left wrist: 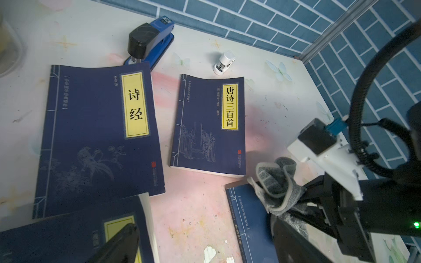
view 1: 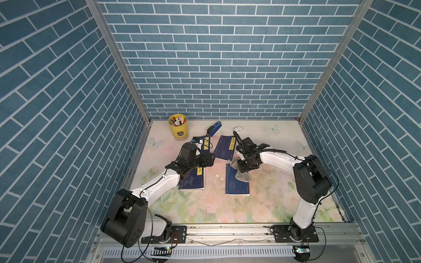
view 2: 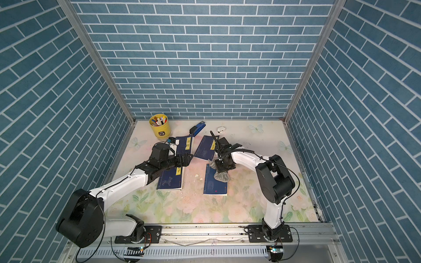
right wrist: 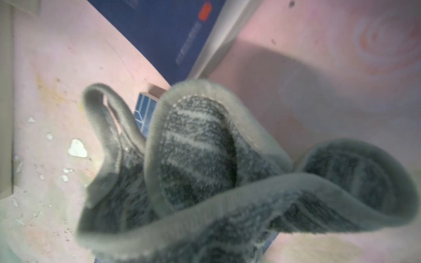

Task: Wipe the cover of the book
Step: Wipe the dirt from the cover of the book.

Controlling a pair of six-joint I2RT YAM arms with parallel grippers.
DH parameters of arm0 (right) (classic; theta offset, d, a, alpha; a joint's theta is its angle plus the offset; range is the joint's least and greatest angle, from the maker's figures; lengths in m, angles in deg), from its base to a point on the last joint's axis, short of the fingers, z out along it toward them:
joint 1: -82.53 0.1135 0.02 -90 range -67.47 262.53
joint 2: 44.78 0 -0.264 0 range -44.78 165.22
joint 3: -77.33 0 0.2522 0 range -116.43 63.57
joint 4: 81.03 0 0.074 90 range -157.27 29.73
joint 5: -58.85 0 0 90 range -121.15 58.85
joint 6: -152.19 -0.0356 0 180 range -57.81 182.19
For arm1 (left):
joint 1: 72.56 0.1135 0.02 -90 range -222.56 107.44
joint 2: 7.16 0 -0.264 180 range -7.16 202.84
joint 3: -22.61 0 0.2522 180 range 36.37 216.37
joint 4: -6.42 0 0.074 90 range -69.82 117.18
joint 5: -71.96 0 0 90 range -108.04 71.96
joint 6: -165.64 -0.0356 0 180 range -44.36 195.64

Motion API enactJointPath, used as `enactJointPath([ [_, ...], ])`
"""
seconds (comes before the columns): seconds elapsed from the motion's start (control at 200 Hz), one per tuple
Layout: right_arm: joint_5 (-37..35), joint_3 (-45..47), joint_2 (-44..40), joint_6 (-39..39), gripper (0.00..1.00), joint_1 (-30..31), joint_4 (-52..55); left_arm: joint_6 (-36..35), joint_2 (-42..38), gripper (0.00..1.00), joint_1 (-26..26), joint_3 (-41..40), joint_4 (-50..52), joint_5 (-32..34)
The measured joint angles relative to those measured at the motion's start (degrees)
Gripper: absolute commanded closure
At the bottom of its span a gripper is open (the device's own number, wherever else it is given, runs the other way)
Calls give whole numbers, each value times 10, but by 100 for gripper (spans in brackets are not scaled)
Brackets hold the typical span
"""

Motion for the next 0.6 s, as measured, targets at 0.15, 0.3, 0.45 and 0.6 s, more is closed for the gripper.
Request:
enactJointPath([
  [0.15, 0, 18, -1, -10, 100, 12, -18, 2, 3, 3, 3, 0, 1, 16],
  [0.3, 0, 64, -32, -32, 100, 43, -39, 4, 4, 3, 4, 0, 0, 28],
  [0.45, 4, 123, -79, -66, 100, 95, -45, 7, 4, 3, 6, 0, 0, 36],
  [0.6, 15, 166, -113, -92, 100, 106, -64, 11, 4, 3, 8, 0, -2, 40],
])
